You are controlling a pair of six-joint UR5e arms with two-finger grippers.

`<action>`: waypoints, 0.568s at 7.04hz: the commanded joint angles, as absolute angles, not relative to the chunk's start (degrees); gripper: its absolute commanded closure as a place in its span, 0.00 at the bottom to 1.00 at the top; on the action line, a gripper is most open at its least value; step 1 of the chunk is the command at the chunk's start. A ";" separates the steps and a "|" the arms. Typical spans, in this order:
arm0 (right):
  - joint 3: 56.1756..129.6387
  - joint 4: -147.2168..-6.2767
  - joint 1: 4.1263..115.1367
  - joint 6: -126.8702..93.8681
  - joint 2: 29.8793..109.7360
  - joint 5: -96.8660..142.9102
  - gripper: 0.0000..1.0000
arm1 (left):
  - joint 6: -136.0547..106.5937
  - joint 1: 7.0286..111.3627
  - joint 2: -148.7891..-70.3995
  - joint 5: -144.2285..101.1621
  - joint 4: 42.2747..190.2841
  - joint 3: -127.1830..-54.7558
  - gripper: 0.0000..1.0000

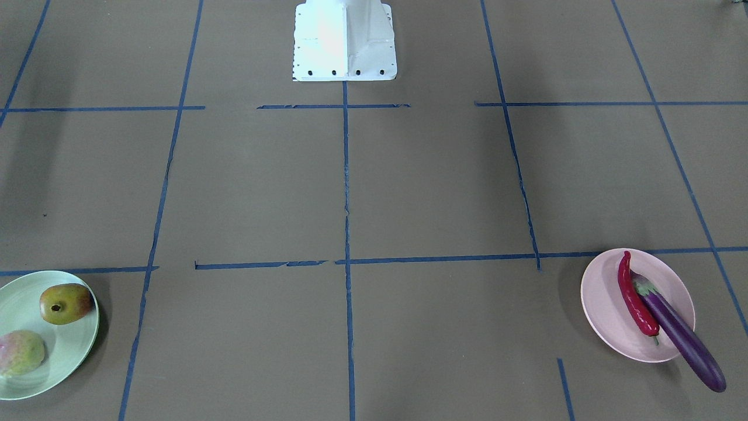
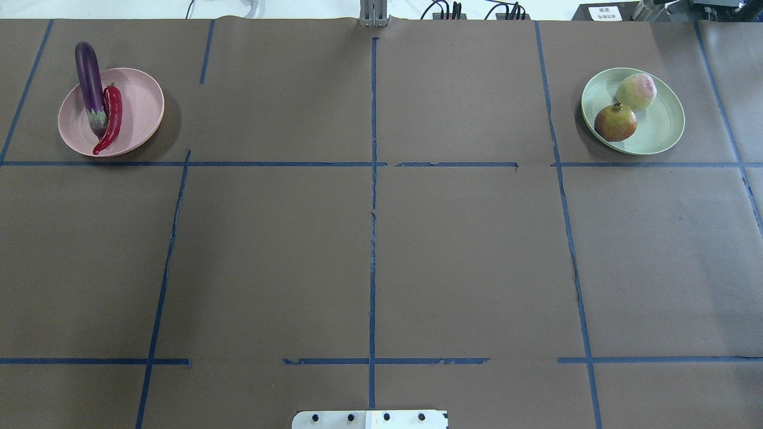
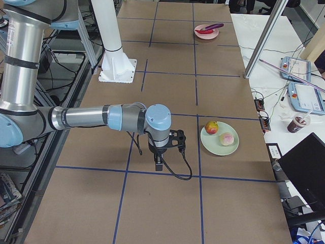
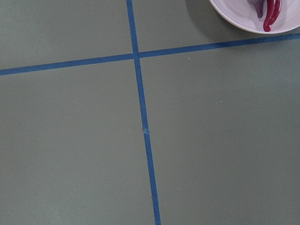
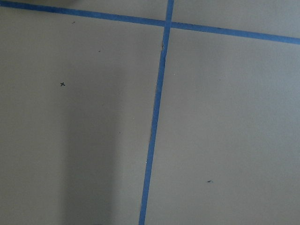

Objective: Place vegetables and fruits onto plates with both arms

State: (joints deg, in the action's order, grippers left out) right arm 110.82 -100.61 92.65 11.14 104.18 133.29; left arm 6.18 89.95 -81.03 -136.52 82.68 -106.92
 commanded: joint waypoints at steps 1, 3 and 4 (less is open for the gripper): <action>110.48 -100.81 92.46 11.16 105.11 134.90 0.00 | 6.15 90.00 -80.86 -136.58 82.62 -106.61 0.00; 110.48 -100.29 92.46 10.72 105.12 135.09 0.00 | 6.06 90.09 -78.51 -136.15 83.49 -107.13 0.00; 110.57 -100.11 92.46 10.55 105.12 135.00 0.00 | 6.15 90.00 -77.27 -133.53 83.58 -107.66 0.00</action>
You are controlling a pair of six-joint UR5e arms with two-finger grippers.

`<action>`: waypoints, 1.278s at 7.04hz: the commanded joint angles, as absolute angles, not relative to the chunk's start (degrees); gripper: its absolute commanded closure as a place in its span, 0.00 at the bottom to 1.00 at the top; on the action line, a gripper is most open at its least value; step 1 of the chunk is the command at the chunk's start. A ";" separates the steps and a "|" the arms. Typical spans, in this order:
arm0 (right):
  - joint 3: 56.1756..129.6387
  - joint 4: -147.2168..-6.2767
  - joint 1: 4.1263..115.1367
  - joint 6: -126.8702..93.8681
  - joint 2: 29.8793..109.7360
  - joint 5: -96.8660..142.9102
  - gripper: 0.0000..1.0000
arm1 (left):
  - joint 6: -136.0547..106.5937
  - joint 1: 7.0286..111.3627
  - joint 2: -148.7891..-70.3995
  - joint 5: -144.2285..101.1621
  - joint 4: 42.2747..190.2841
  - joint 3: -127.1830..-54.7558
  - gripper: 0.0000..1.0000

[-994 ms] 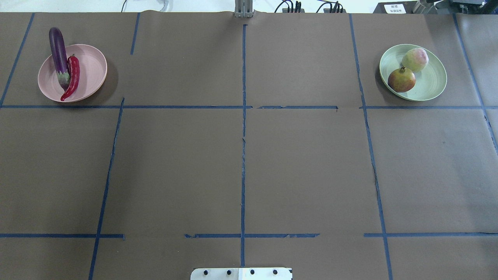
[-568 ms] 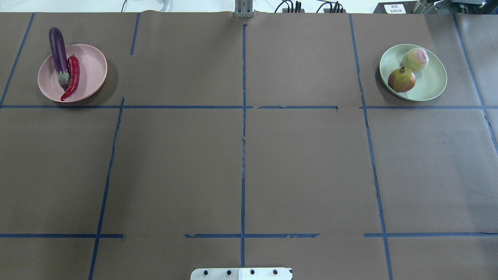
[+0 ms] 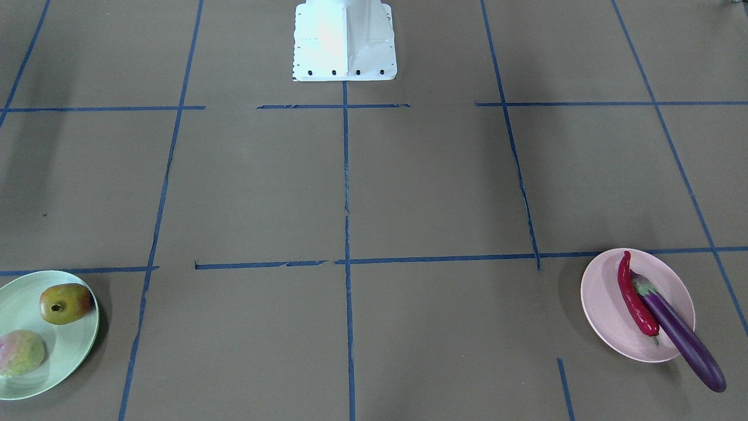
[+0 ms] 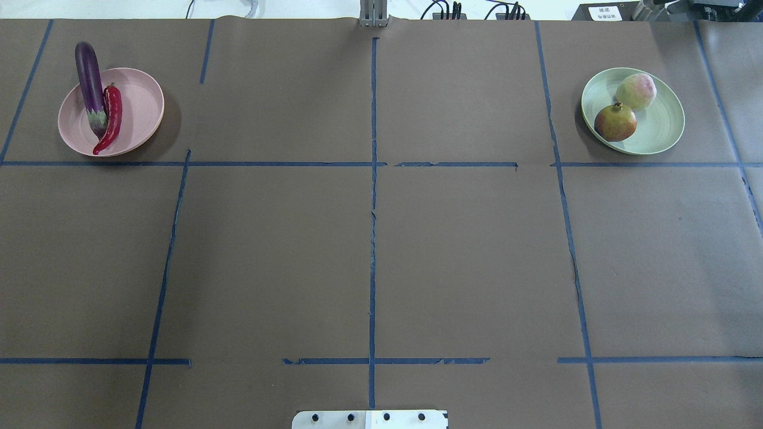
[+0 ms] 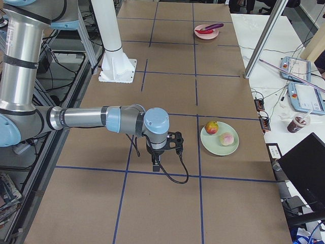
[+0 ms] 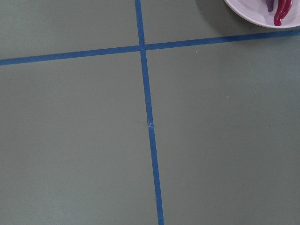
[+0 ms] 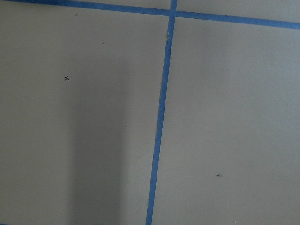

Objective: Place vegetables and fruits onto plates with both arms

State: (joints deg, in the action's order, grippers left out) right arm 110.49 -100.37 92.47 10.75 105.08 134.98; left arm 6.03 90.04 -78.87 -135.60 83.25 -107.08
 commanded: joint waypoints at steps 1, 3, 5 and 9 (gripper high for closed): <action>110.31 -100.11 92.11 10.46 105.12 134.91 0.00 | 5.72 89.83 -77.60 -133.59 83.50 -107.49 0.00; 110.39 -100.02 92.02 10.37 105.12 134.91 0.00 | 5.80 89.82 -78.13 -134.03 83.15 -106.79 0.00; 110.39 -100.02 92.02 10.46 105.12 134.91 0.00 | 6.15 89.74 -78.05 -134.82 83.40 -108.28 0.00; 110.48 -99.93 91.76 10.55 105.12 134.91 0.00 | 6.24 89.74 -77.96 -134.82 83.41 -108.19 0.00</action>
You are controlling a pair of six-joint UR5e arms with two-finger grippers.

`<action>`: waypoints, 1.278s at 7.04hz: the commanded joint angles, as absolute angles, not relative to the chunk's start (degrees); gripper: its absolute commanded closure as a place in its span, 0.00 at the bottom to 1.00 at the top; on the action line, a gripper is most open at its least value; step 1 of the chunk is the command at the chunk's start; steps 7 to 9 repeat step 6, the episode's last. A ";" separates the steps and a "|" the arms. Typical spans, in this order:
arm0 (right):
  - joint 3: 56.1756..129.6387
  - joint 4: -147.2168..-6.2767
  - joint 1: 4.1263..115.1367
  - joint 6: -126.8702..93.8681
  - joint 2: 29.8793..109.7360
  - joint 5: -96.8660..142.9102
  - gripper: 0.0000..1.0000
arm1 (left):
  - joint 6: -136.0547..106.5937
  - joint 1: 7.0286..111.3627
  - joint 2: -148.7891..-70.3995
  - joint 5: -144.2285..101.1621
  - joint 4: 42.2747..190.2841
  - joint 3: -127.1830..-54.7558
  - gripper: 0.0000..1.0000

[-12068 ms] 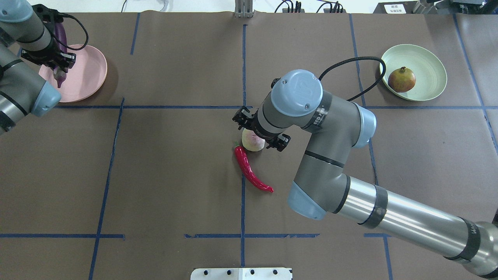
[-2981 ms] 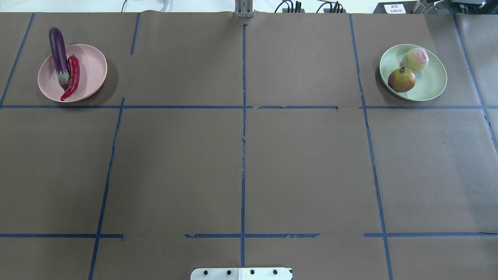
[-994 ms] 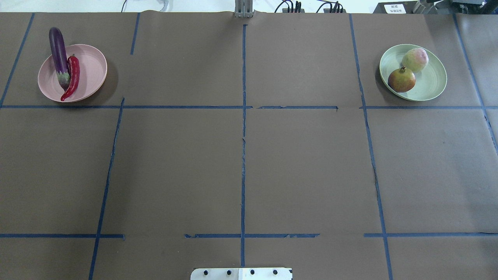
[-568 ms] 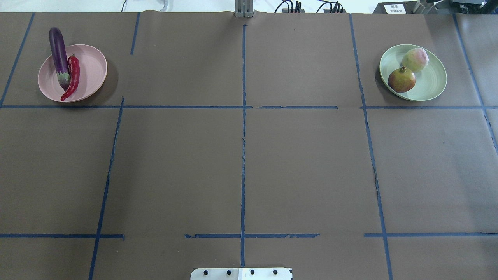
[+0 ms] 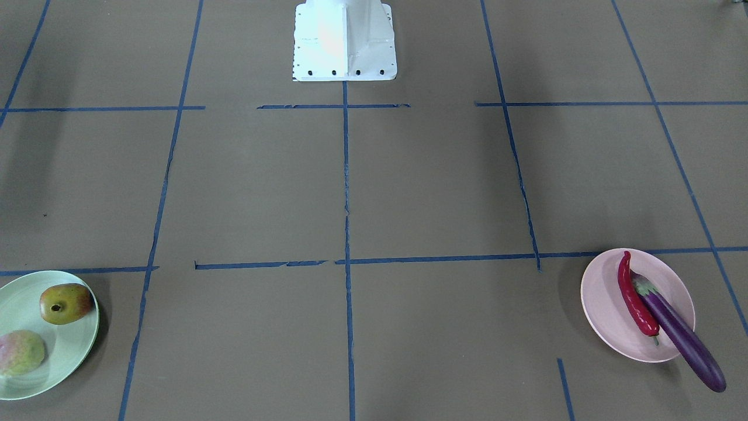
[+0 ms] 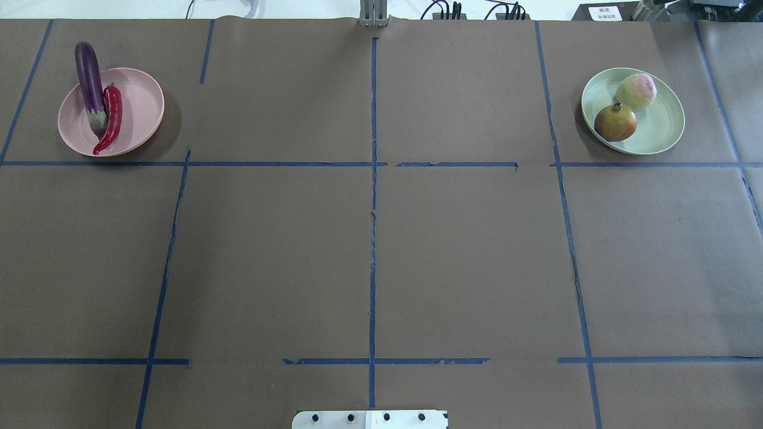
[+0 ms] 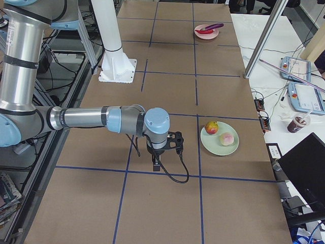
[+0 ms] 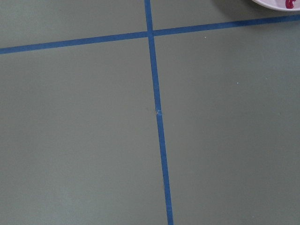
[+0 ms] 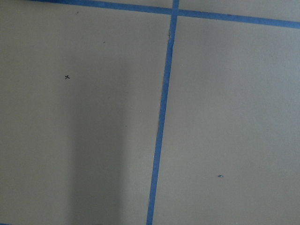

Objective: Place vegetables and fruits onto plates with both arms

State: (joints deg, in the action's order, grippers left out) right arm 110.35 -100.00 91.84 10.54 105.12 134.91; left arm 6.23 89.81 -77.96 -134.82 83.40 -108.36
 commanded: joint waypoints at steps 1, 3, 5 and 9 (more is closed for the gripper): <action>110.39 -99.93 91.76 10.55 105.12 134.91 0.00 | 6.24 89.82 -77.96 -134.82 83.41 -108.11 0.00; 110.39 -99.93 91.76 10.63 105.12 134.91 0.00 | 6.24 89.82 -77.96 -134.82 83.41 -108.10 0.00; 110.30 -100.02 91.76 10.63 105.12 134.91 0.00 | 6.24 89.74 -77.96 -134.82 83.50 -108.19 0.00; 110.39 -100.02 91.76 10.72 105.12 134.91 0.00 | 6.15 89.82 -77.96 -134.82 83.32 -108.63 0.00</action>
